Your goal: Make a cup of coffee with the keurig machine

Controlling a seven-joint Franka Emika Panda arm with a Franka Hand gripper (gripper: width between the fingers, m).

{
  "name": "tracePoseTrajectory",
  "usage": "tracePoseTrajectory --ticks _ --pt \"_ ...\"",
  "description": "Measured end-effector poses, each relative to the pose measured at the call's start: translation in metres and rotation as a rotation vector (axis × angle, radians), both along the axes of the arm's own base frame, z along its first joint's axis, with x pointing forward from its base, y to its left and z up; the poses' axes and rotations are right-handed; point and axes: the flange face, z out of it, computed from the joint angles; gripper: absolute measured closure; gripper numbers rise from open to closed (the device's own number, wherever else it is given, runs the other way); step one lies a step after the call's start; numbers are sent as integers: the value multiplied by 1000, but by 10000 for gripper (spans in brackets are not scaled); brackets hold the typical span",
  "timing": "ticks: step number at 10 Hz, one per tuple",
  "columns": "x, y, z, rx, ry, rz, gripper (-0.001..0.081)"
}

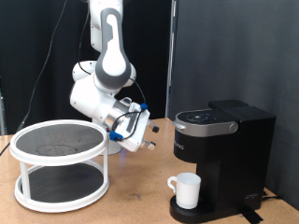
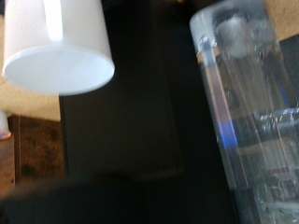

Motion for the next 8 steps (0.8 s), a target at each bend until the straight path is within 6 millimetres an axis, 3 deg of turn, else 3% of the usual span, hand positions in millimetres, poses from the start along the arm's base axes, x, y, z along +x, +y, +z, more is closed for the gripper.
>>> tracePoseTrajectory --ticks 2,5,8 --pt "-3 -2 22 21 -32 -19 72" --pt "-7 1 25 43 -72 77 72" --pt "-10 3 61 133 -174 113 72"
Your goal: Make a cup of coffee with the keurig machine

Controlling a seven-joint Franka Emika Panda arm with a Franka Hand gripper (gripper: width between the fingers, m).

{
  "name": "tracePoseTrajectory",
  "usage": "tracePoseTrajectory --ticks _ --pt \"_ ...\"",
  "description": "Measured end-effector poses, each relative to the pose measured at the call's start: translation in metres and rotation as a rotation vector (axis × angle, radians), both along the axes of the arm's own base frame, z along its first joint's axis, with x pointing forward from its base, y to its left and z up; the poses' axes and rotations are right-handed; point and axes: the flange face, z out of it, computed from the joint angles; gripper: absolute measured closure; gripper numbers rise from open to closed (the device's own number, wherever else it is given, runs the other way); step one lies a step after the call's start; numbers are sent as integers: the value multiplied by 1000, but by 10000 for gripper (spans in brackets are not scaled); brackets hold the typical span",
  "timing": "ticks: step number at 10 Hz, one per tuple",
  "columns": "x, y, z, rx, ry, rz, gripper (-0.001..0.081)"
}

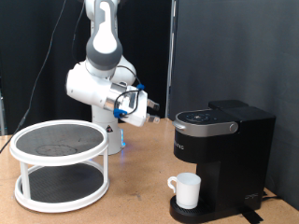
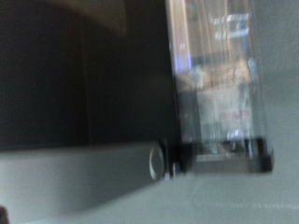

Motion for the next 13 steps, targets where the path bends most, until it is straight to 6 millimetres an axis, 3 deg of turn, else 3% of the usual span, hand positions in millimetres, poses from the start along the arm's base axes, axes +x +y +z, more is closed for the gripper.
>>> tracePoseTrajectory --ticks 6,9,13 --pt "0 5 90 105 -104 -76 72" --pt "-1 7 102 122 -118 -95 72" --pt "19 31 153 -157 -340 -57 72"
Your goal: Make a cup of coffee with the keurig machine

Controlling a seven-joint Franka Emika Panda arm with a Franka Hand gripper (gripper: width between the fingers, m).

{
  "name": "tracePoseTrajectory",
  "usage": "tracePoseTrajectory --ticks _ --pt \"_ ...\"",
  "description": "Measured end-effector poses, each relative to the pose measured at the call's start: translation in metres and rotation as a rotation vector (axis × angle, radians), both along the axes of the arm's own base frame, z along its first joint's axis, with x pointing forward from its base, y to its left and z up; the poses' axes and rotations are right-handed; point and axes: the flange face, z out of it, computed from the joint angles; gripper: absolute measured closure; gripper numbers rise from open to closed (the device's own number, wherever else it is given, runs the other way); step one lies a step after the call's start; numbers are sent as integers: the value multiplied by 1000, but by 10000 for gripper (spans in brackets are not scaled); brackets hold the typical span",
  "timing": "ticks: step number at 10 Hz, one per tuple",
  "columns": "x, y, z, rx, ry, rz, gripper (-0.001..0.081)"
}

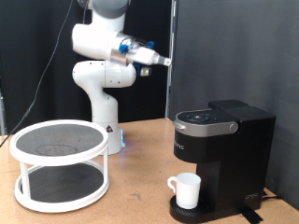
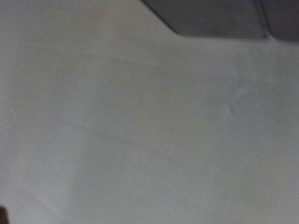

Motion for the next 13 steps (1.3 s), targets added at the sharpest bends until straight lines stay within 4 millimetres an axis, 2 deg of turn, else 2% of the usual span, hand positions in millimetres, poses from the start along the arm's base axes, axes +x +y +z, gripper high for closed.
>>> tracePoseTrajectory --ticks 3,4,5,6,8,10,13 --pt "16 28 33 -311 -151 127 72" --pt "24 37 40 -314 -128 136 72" --pt "35 39 38 -297 -96 138 72" --pt "34 39 38 -304 -107 141 72" --pt "38 46 39 -440 -139 101 72" --pt "46 71 44 -628 -130 76 72" --pt "66 103 47 -813 -32 214 72"
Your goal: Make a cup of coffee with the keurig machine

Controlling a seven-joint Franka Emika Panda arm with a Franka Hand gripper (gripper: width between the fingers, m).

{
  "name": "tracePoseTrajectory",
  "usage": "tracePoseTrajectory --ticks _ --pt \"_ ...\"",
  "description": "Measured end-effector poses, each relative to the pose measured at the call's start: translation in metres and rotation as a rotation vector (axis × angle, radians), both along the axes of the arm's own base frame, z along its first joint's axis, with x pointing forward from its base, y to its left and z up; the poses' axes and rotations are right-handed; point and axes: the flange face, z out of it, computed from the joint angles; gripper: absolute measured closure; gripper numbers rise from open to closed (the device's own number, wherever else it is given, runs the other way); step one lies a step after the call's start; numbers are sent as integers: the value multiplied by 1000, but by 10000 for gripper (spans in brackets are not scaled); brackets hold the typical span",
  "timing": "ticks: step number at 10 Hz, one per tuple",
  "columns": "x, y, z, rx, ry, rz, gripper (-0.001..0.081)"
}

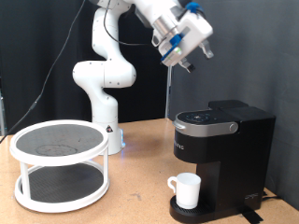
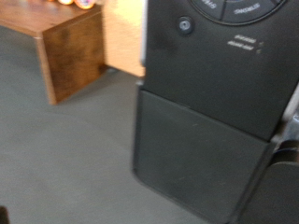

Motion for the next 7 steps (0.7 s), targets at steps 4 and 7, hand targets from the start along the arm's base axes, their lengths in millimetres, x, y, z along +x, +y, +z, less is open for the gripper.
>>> tracePoseTrajectory --ticks 4,7 --pt "19 4 -9 -58 63 47 72" --pt "18 8 -19 -216 98 66 72"
